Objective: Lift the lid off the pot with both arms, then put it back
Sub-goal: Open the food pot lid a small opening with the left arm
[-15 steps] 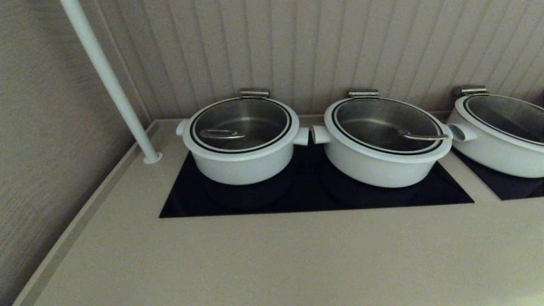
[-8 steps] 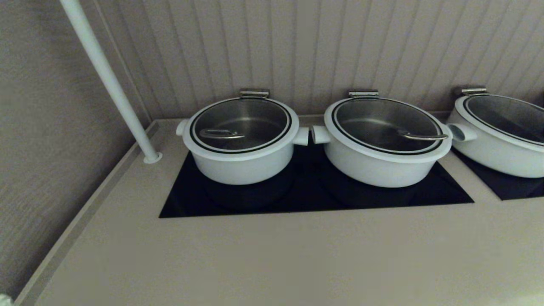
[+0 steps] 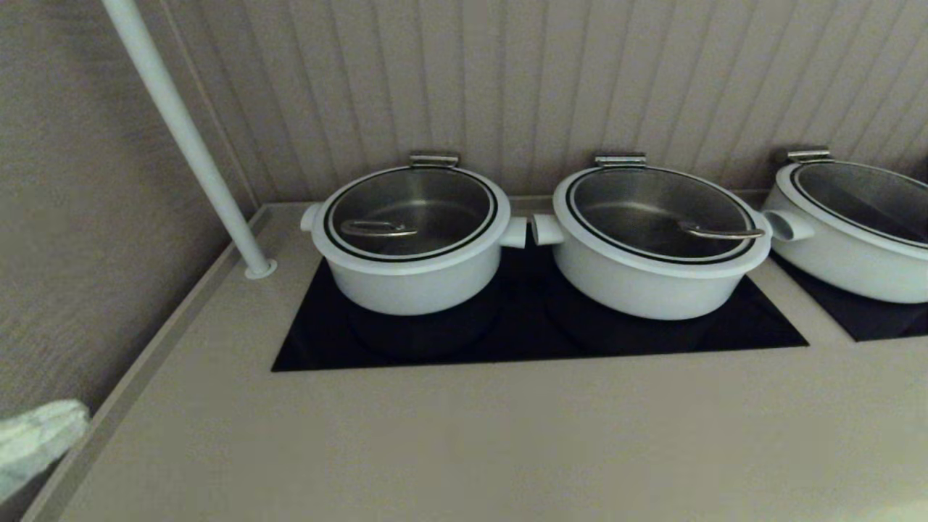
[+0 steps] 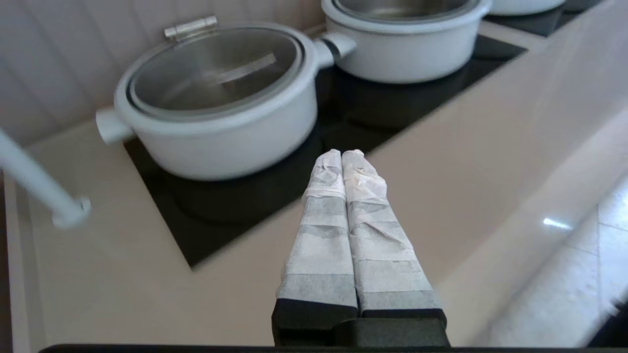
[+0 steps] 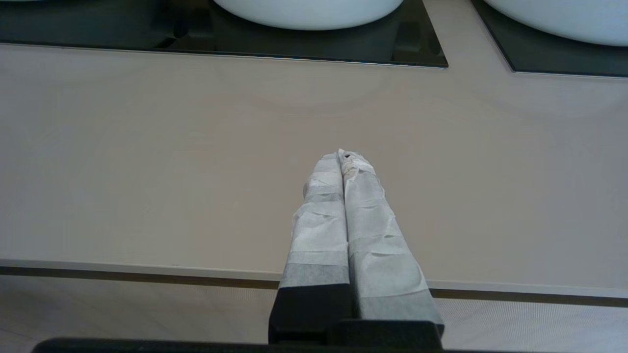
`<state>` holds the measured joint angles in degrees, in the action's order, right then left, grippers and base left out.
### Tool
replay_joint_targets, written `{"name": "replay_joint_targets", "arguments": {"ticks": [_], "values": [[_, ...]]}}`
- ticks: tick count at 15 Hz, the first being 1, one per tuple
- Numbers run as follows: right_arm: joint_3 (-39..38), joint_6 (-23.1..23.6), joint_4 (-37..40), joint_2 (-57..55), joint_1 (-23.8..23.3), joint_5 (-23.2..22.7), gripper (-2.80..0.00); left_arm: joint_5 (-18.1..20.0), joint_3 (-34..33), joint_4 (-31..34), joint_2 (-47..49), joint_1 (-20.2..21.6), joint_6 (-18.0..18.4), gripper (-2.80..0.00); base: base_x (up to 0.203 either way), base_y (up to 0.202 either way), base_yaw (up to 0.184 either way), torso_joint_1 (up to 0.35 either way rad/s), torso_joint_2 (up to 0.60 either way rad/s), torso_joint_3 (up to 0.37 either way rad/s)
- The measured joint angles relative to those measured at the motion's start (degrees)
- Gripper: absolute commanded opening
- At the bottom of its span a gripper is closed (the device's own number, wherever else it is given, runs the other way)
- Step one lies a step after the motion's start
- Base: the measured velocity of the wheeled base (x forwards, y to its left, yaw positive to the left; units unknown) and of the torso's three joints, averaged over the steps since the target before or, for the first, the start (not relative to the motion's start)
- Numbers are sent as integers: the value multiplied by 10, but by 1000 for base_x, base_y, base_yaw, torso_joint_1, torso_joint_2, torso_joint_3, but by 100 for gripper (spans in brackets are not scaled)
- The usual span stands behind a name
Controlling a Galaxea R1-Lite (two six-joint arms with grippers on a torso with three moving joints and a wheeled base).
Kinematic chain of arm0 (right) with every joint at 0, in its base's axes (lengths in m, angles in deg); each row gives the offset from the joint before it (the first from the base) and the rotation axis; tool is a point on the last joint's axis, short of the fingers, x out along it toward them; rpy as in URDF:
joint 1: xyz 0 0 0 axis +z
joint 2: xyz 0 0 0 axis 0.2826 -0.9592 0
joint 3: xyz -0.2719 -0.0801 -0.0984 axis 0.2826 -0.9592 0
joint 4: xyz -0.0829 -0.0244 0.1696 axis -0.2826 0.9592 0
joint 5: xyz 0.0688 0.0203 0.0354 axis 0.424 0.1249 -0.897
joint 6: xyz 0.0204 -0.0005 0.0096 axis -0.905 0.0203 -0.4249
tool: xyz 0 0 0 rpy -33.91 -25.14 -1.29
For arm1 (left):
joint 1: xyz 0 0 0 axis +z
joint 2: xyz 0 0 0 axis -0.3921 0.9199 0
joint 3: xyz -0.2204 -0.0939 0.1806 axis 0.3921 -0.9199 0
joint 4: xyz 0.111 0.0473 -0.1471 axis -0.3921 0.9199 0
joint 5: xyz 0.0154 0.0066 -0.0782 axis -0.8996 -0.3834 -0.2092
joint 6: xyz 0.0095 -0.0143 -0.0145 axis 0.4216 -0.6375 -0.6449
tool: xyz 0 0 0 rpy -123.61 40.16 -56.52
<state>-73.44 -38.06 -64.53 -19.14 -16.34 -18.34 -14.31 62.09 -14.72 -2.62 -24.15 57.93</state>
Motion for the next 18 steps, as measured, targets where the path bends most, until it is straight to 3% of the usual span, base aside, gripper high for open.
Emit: {"name": "replay_joint_targets", "arguments": {"ticks": [3,7,12,18], "values": [[0,0,0,0,0,0,-280,1,20,-77,95,-30,1,-280,0,0,0,0,0,0],[0,0,0,0,0,0,-280,1,34,-97,184,-100,3,-280,0,0,0,0,0,0],[0,0,0,0,0,0,-280,0,38,-114,264,-114,2,-280,0,0,0,0,0,0],[0,0,0,0,0,0,-280,-1,44,-246,386,-160,-5,-280,0,0,0,0,0,0]]}}
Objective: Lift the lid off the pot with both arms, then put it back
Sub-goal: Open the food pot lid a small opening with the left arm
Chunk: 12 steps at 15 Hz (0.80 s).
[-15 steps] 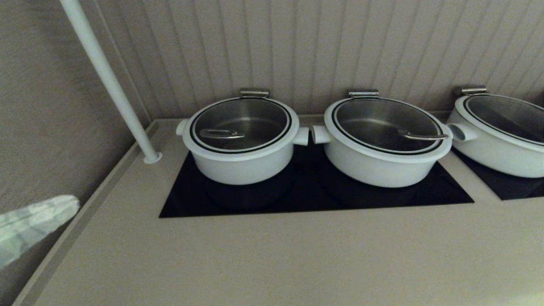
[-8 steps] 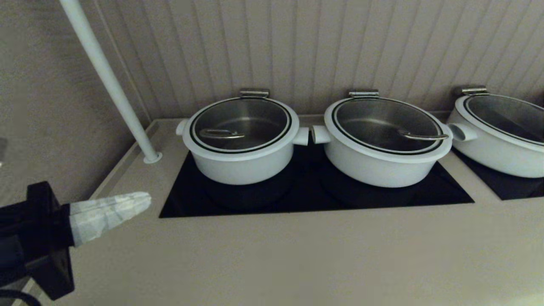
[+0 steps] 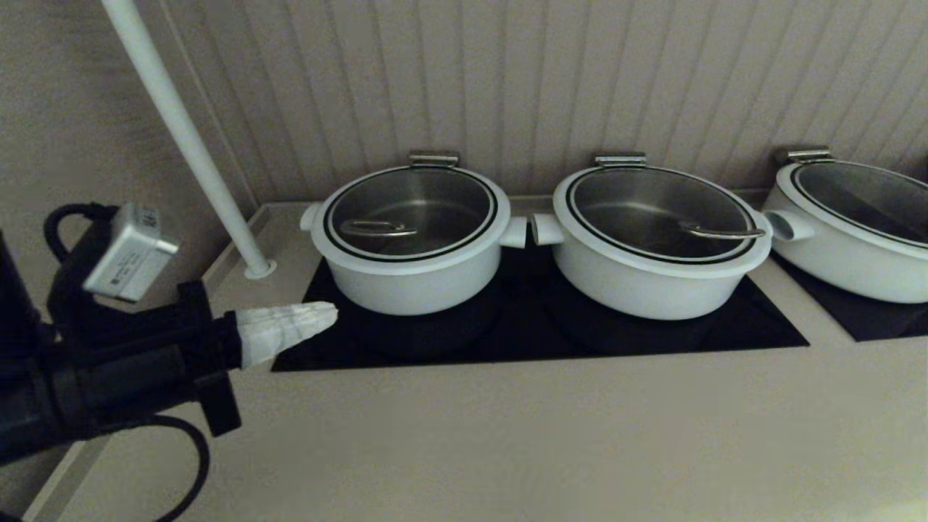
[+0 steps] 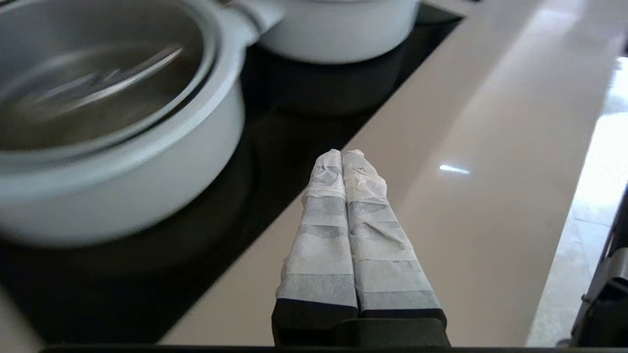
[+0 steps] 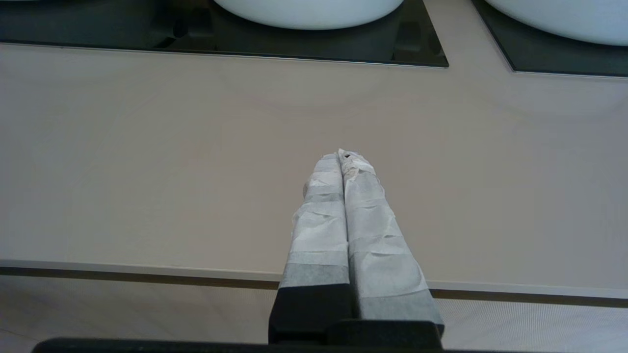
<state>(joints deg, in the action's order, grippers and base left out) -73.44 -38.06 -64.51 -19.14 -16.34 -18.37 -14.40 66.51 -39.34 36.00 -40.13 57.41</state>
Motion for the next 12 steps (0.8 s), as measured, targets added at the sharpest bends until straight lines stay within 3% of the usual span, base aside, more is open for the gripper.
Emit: {"name": "replay_joint_targets", "arguments": {"ticks": [4,12], "values": [[0,0,0,0,0,0,-280,-1,13,-31,62,-43,4,-280,0,0,0,0,0,0],[0,0,0,0,0,0,-280,-3,59,-31,128,-48,9,-280,0,0,0,0,0,0]]}}
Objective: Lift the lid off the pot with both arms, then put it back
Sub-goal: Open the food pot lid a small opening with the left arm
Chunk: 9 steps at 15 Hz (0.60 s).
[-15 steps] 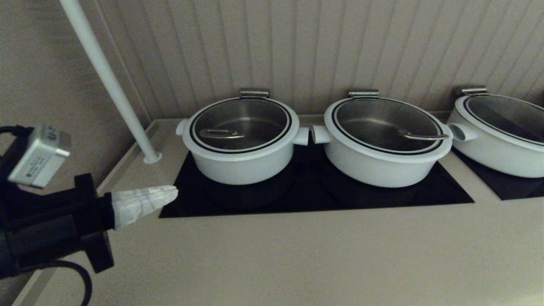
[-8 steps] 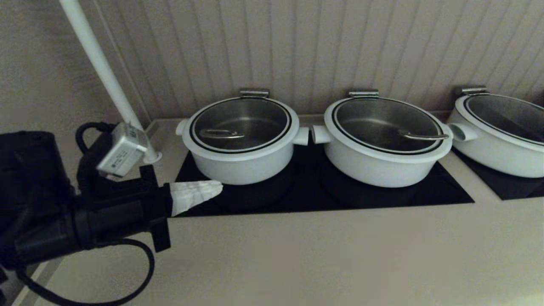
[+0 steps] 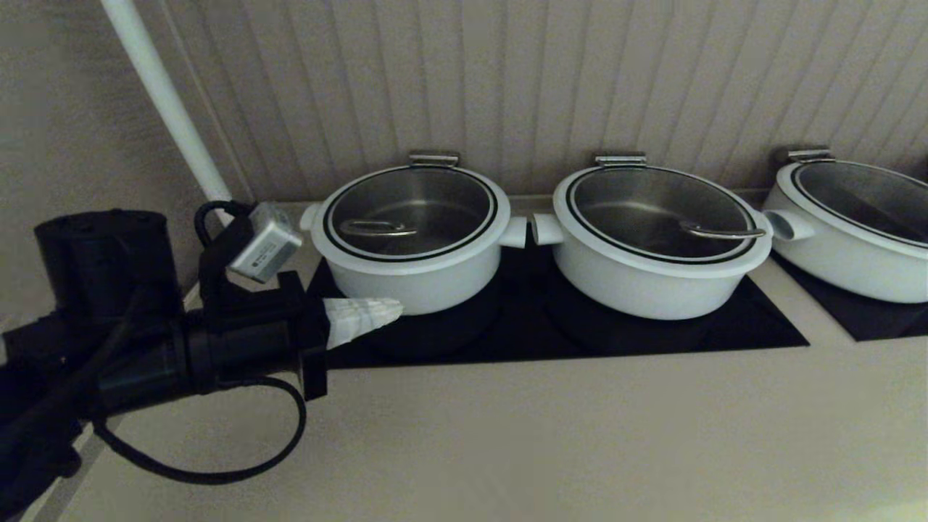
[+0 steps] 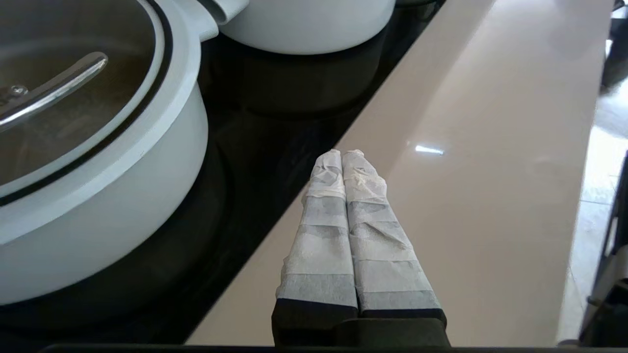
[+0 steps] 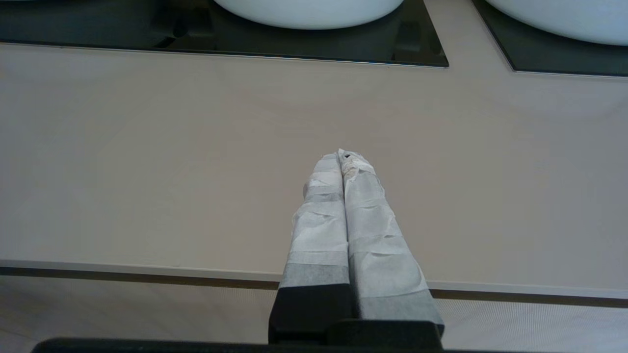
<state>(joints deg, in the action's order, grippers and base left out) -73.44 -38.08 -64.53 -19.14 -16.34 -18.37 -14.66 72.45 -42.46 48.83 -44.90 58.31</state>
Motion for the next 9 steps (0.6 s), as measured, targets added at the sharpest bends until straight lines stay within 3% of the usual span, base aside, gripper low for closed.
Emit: {"name": "replay_joint_targets", "arguments": {"ticks": [9], "values": [[0,0,0,0,0,0,-280,-3,19,-3,54,0,9,-280,0,0,0,0,0,0]]}}
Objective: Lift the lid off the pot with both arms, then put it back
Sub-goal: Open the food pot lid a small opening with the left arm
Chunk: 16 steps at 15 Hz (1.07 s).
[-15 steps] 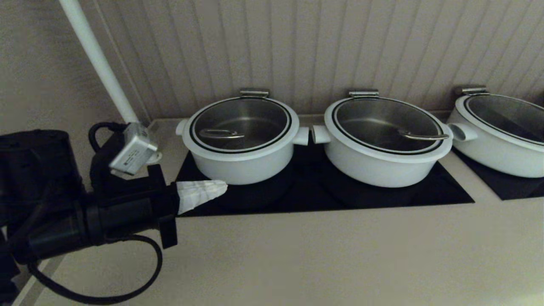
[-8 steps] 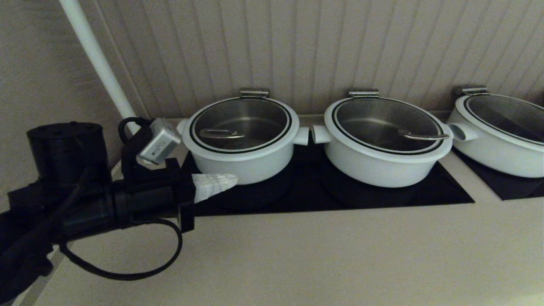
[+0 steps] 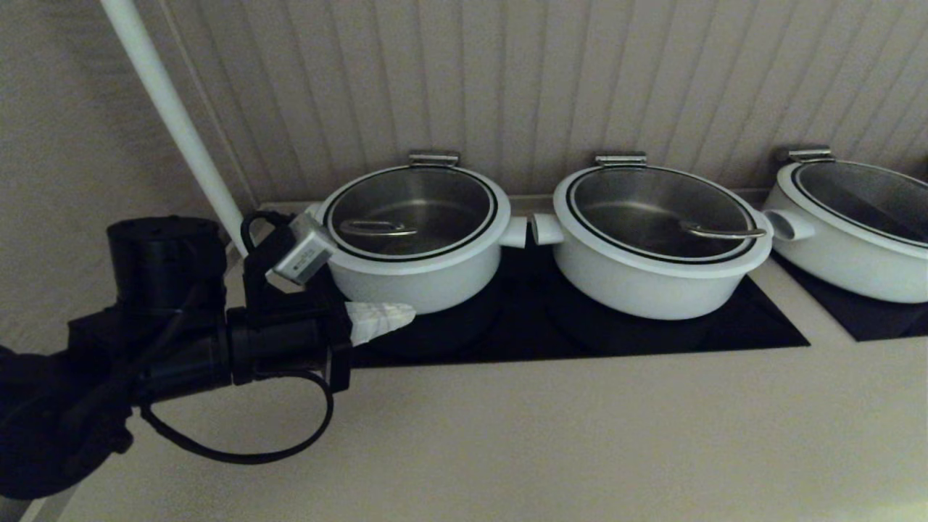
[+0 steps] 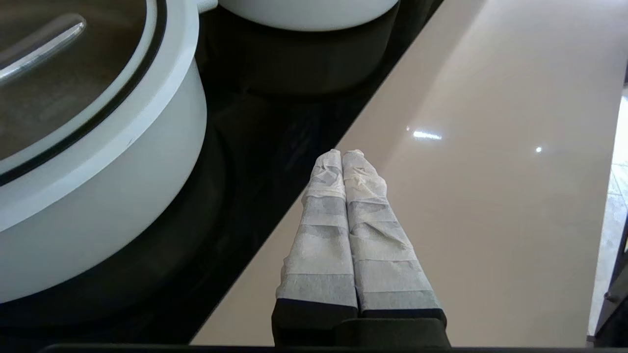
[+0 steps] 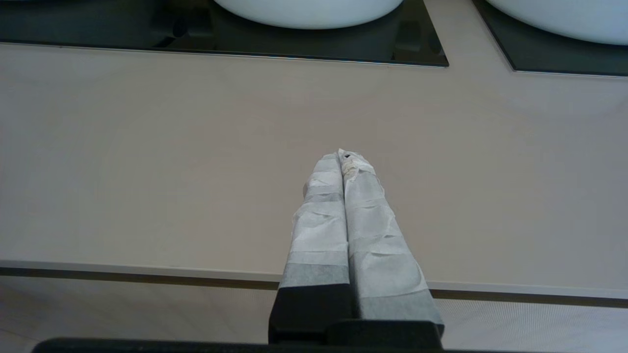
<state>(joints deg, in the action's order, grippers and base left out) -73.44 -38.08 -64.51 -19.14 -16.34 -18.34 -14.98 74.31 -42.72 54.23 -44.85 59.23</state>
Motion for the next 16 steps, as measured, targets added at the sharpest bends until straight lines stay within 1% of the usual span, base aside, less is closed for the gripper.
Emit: {"name": "replay_joint_targets", "arguments": {"ticks": [3,6,9,14,16], "values": [[0,0,0,0,0,0,-280,-9,8,-18,12,0,-1,-280,0,0,0,0,0,0],[0,0,0,0,0,0,-280,-41,17,-63,33,1,-2,-280,0,0,0,0,0,0],[0,0,0,0,0,0,-280,-54,24,-65,48,1,-3,-280,0,0,0,0,0,0],[0,0,0,0,0,0,-280,-89,45,-66,69,1,-2,-280,0,0,0,0,0,0],[0,0,0,0,0,0,-280,-94,54,-66,75,3,-2,-280,0,0,0,0,0,0]]}}
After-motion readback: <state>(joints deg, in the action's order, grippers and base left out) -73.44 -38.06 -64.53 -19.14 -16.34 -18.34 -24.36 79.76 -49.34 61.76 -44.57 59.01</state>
